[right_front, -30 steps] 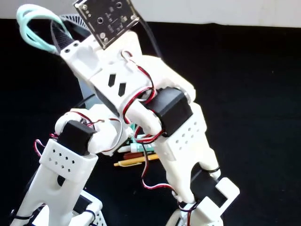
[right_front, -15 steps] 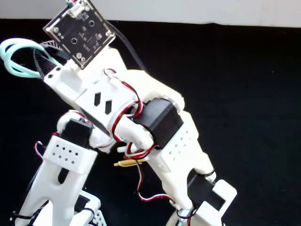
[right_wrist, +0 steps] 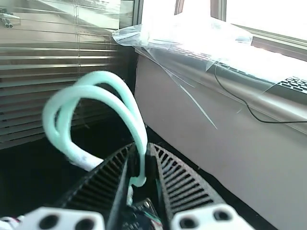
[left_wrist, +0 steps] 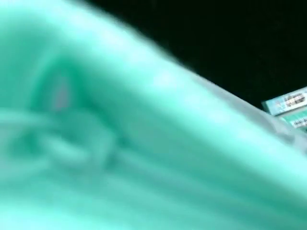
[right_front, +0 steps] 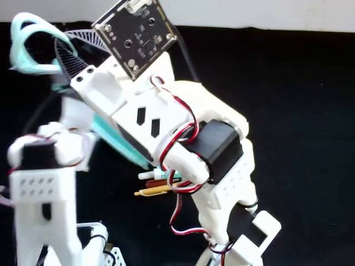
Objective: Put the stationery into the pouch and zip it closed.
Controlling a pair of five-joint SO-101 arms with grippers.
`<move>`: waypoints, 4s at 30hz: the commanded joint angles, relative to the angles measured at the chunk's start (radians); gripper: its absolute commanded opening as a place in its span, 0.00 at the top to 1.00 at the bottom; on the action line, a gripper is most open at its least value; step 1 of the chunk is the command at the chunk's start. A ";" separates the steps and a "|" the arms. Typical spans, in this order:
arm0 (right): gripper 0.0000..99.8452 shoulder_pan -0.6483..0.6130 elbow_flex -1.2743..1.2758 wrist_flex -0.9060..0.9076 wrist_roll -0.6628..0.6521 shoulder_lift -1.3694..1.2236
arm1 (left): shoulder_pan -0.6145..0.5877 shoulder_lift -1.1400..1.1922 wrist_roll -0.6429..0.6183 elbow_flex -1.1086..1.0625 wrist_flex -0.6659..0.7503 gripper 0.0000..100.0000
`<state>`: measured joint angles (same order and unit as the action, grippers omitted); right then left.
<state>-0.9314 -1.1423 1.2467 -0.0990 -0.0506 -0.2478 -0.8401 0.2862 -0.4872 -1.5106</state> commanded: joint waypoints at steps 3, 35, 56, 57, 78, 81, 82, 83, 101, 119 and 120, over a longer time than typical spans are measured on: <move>0.99 0.013 -0.039 0.005 0.006 0.008 | -0.191 -0.223 -0.011 0.117 0.052 0.99; 0.99 -0.148 -0.005 -0.585 -0.519 -0.091 | 0.085 -0.321 -0.002 -0.361 0.034 0.99; 0.99 0.085 -0.008 -0.624 -0.516 -0.137 | 0.041 -0.321 0.107 -0.355 -0.043 0.99; 0.99 0.090 -0.008 -0.625 -0.516 -0.137 | 0.018 -0.321 0.107 -0.352 -0.041 0.99; 0.99 0.045 -0.007 -0.627 -0.442 -0.265 | -0.110 -0.323 0.104 -0.361 0.043 0.99; 0.99 0.045 -0.008 -0.627 -0.333 -0.272 | -0.113 -0.323 0.104 -0.361 0.041 0.99; 0.99 0.045 -0.008 -0.627 -0.307 -0.274 | -0.116 -0.323 0.104 -0.360 0.044 0.99; 0.99 0.045 -0.008 -0.627 -0.287 -0.274 | -0.119 -0.323 0.104 -0.357 0.044 0.99; 0.99 -0.081 -0.008 -0.624 -0.241 -0.275 | -0.395 -0.338 -0.161 -0.153 0.063 0.99; 0.99 -0.084 0.002 -0.628 -0.152 -0.278 | -0.516 -0.133 -0.224 0.271 -0.012 0.83; 0.99 -0.084 0.002 -0.628 -0.130 -0.278 | -0.516 -0.120 -0.224 0.308 -0.026 0.83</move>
<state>-1.0096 -1.1347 0.6467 -0.2877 -0.3345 -0.7557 -1.0012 0.0713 -0.2831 -1.5075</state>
